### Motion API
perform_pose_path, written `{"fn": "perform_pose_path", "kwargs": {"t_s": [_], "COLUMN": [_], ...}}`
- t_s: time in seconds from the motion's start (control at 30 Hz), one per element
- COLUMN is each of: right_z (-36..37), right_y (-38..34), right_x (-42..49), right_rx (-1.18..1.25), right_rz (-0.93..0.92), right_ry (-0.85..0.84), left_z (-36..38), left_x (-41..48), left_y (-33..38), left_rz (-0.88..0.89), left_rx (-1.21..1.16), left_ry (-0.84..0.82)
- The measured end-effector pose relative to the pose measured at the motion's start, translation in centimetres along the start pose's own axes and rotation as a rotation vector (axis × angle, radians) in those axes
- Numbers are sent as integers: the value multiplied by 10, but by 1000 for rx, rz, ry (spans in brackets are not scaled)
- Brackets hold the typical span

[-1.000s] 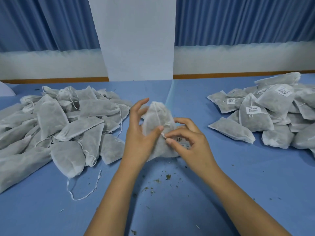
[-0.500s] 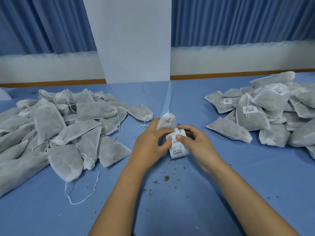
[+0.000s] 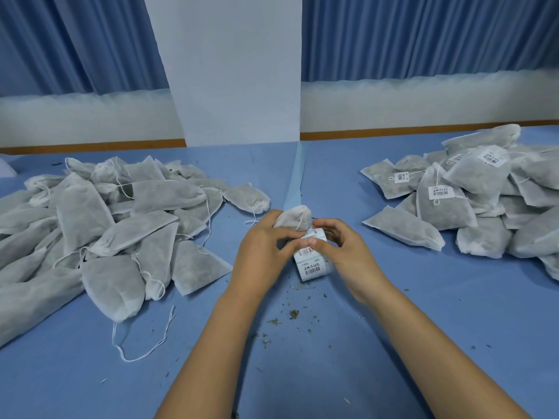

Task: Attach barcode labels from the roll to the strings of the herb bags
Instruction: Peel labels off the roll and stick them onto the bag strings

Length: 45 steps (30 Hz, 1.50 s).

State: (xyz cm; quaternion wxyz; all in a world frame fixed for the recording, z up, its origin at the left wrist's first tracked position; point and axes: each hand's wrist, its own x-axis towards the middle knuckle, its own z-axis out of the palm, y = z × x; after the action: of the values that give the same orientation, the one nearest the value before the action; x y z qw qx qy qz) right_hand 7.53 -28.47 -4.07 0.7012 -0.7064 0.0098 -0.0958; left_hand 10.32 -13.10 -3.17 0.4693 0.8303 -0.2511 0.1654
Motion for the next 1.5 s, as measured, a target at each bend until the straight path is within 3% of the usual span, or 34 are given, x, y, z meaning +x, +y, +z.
{"fn": "perform_pose_path", "kwargs": {"t_s": [0.27,0.43,0.57,0.67,0.77,0.83,0.93,1.03,1.23,1.37,1.5], "right_z": [2,6,9,12,9,6,8,11,5,3,-4], "right_y": [1,1,-1,-3,-14,-22,-33,-37,-36,-39,-43], "right_x": [1,-2,-2,-4,-10,-16,-24,-27,-25,-24,-22], "right_rx": [-38,-20,-92,-210,-359,-314,-45,76,192,201,84], "right_rz": [-3,-5,-15,-56,-312,-403,-289,-187,-83,-62,-111], "right_ry": [12,63,125,212,347,303,105,36,-63,-8,63], "left_z": [2,-19,-40,-35,-25,-23,-21,-20,-19,-23,-28], "left_x": [-1,4,-5,-13,-15,-14,-15,-15,-16,-17,-15], "left_y": [-2,1,8,15,17,16,13,15,18,21,25], "left_rz": [-175,-371,-243,59,318,409,509,569,547,351,146], "left_rx": [-163,-340,-367,-134,82,140,223,252,274,89,-98], "left_ry": [113,463,691,631,524,490,437,381,362,326,435]}}
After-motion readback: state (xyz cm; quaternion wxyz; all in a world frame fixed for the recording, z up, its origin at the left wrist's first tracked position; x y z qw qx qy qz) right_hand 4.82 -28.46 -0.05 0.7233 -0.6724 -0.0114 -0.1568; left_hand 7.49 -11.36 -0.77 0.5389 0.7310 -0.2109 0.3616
